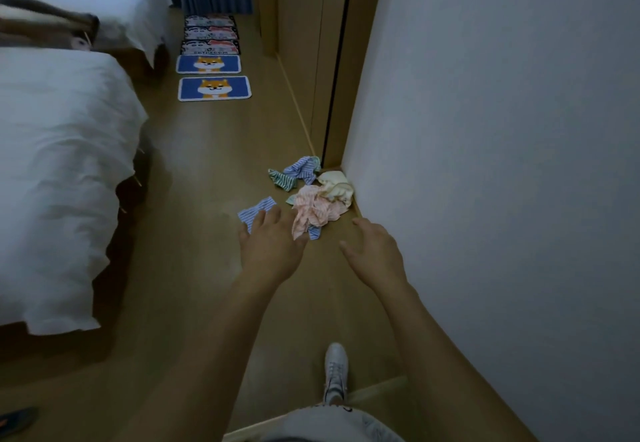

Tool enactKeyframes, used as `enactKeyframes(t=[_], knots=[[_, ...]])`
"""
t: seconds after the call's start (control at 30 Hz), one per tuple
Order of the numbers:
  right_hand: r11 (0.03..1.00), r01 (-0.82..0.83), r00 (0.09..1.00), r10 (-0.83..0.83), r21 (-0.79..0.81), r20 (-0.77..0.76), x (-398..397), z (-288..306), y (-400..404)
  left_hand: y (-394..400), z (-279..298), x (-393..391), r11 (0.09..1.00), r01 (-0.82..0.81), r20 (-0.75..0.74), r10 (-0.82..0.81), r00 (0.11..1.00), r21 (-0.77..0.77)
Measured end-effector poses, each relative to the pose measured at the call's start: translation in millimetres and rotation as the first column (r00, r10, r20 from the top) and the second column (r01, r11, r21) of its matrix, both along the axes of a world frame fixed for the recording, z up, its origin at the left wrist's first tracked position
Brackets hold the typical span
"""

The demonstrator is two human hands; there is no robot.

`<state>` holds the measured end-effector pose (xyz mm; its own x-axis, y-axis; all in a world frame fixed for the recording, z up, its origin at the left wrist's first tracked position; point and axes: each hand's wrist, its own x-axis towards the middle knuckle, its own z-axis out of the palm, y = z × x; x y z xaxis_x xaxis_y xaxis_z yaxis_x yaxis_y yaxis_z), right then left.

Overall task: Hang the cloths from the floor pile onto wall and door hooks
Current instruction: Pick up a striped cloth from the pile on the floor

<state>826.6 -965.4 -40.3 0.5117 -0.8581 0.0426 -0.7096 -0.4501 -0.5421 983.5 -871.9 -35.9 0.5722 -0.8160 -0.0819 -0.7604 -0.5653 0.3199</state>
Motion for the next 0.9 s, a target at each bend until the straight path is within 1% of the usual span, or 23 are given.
enactKeyframes(t=[0.1, 0.23, 0.37, 0.5, 0.6, 0.8, 0.9], knots=[[0.999, -0.027, 0.999, 0.027, 0.028, -0.026, 18, -8, -54, -45, -10, 15, 0.999, -0.025, 0.008, 0.025, 1.0, 0.02], [0.996, -0.081, 0.996, 0.083, 0.046, -0.042, 32, -21, -121, -107, -28, 32, 0.996, -0.044, -0.028, 0.047, 0.998, 0.083], [0.991, -0.121, 0.99, 0.125, 0.063, -0.068, 47, -31, -183, -163, -46, 50, 0.992, -0.057, -0.048, 0.062, 0.997, 0.11], [0.982, -0.155, 0.985, 0.162, 0.104, -0.059, 64, -43, -227, -203, -66, 67, 0.988, -0.079, -0.057, 0.087, 0.995, 0.136], [0.976, -0.182, 0.978, 0.192, 0.116, -0.082, 81, -55, -255, -228, -82, 86, 0.983, -0.085, -0.087, 0.1, 0.991, 0.162], [0.967, -0.192, 0.965, 0.216, 0.166, -0.146, 127, -79, -309, -277, -113, 130, 0.98, -0.093, -0.121, 0.116, 0.986, 0.178], [0.964, -0.181, 0.968, 0.21, 0.197, -0.138, 155, -90, -342, -312, -128, 158, 0.98, -0.087, -0.133, 0.111, 0.985, 0.176]])
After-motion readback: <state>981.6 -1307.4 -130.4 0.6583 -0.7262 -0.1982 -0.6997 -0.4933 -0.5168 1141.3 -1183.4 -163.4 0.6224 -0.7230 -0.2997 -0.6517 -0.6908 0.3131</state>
